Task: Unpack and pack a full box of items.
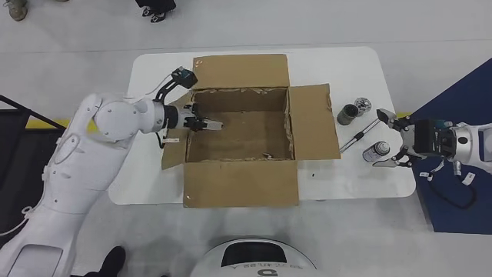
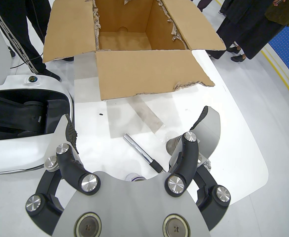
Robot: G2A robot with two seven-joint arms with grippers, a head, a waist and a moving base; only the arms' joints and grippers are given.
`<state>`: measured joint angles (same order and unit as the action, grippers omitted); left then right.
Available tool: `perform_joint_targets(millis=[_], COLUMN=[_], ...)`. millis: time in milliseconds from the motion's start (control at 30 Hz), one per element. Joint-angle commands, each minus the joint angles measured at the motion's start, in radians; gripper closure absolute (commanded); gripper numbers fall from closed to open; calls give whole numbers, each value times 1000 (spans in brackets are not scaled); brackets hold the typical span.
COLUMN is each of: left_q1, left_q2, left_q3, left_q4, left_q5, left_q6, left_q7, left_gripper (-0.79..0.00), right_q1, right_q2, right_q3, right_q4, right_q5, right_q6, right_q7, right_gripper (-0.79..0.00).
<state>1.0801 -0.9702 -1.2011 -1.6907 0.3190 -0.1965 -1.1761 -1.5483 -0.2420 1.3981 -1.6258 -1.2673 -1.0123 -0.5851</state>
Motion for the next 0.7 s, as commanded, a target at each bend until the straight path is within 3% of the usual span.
perform_joint_targets(millis=[0,267,567,667], left_q1=[16,64,64,61], left_q2=[5,12,12,13], left_q3=[-21,-77,-77,-50], left_q4=[-6,-28,-28,-38], left_q5=[-2,-126,-126,-25], left_q6=[-4,-84,-84,-86], left_q7=[0,77,77,83], left_gripper=[-785,-785,-785,-785], right_q1=[0,0,0,0], right_q2=[0,0,0,0], right_q3=[0,0,0,0], right_q4=[0,0,0,0], right_q5=[0,0,0,0], right_q6=[0,0,0,0], right_q7=[0,0,0,0], right_gripper=[-785,-785,-785,-785])
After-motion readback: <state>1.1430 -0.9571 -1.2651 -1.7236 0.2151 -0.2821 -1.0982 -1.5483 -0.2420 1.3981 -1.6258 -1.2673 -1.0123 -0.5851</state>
